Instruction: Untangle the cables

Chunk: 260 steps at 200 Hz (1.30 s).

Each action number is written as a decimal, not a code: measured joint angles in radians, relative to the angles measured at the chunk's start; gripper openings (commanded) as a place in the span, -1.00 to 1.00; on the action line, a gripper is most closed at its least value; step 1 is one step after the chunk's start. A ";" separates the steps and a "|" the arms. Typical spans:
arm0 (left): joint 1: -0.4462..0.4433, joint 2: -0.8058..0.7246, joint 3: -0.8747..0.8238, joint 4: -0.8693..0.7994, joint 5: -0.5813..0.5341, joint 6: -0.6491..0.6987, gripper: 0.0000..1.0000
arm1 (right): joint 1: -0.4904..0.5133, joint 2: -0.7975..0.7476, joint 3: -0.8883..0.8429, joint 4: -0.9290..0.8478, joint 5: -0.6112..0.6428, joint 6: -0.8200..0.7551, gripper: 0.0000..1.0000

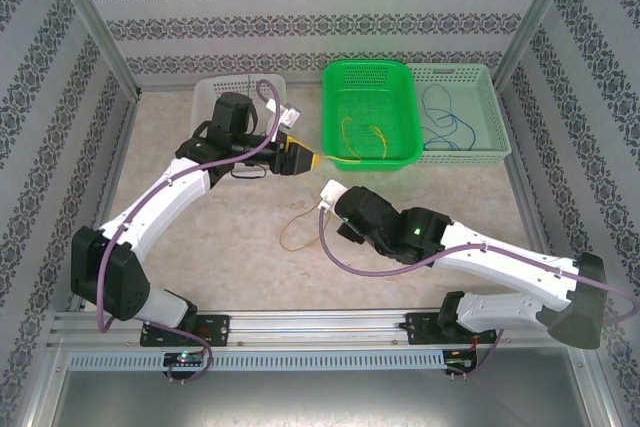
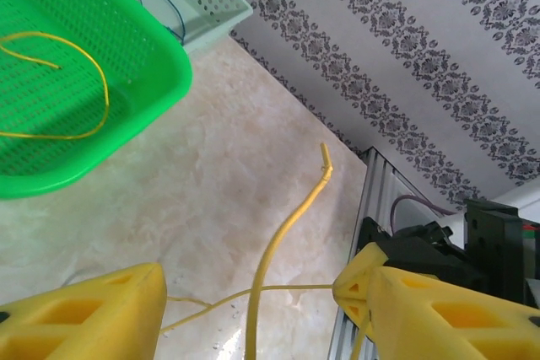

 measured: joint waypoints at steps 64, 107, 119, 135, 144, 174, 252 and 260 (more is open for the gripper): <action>-0.008 0.021 0.016 -0.041 0.045 0.027 -0.18 | 0.006 0.004 0.014 -0.003 -0.009 -0.023 -1.00; -0.009 0.021 0.018 -0.039 0.047 0.029 -0.77 | 0.006 0.005 0.014 -0.003 -0.009 -0.025 -1.00; -0.009 0.021 0.018 -0.039 0.047 0.022 -0.86 | 0.006 0.005 0.014 -0.002 -0.009 -0.025 -1.00; -0.009 0.021 0.018 -0.034 0.041 0.012 -1.00 | 0.006 0.004 0.014 -0.002 -0.008 -0.025 -1.00; -0.009 0.021 0.017 -0.024 0.029 0.002 -1.00 | 0.006 0.003 0.014 -0.001 -0.008 -0.024 -1.00; -0.009 0.012 -0.034 0.083 -0.050 -0.082 -1.00 | 0.006 -0.023 -0.002 0.029 0.011 -0.003 -1.00; -0.040 -0.166 -0.296 0.459 -0.391 -0.403 -1.00 | 0.006 -0.037 -0.070 0.174 -0.053 0.130 -1.00; -0.042 -0.185 -0.320 0.495 -0.431 -0.437 -1.00 | 0.006 -0.029 -0.070 0.193 -0.070 0.140 -1.00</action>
